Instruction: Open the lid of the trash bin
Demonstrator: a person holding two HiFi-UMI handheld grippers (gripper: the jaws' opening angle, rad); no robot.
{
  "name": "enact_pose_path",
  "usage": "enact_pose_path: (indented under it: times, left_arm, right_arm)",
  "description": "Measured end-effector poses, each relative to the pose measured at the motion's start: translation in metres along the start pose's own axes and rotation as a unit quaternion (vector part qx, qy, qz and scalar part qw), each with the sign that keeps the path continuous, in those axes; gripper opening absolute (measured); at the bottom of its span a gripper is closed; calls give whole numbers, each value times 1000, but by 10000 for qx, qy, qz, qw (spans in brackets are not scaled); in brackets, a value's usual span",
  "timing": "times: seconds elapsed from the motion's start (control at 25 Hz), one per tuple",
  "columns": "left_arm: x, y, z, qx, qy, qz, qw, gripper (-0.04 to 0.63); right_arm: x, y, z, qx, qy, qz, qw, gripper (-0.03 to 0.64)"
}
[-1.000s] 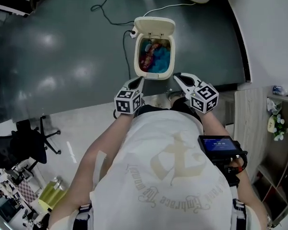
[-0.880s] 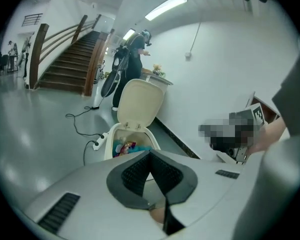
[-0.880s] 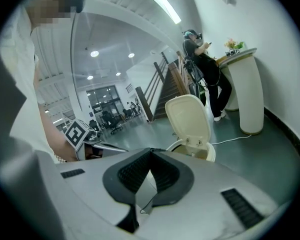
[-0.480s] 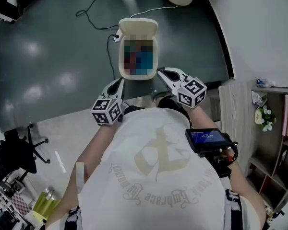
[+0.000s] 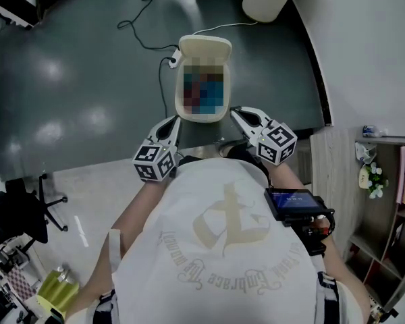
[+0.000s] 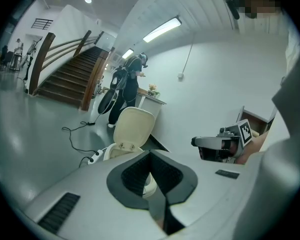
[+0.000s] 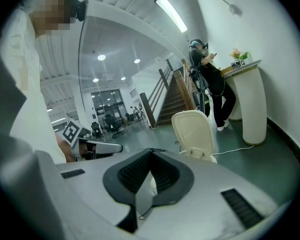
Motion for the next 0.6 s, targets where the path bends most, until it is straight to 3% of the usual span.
enact_pose_path:
  times: [0.24, 0.6]
  left_arm:
    - [-7, -2, 3, -109, 226, -78, 9997, 14]
    - [-19, -6, -3, -124, 195, -53, 9997, 14]
  right_arm:
    - [-1, -3, 1, 29, 81, 17, 10000, 5]
    - [-15, -9, 14, 74, 0, 8, 10000, 5]
Point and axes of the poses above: the fingertips, and each gripper's own axes: x backward along the fingers, z to its right, y out of its underside, the point moved 8 cm from there along x, backward along the fingers, and after that the axes turned 7 degrees about z, right-handed, at the moved point
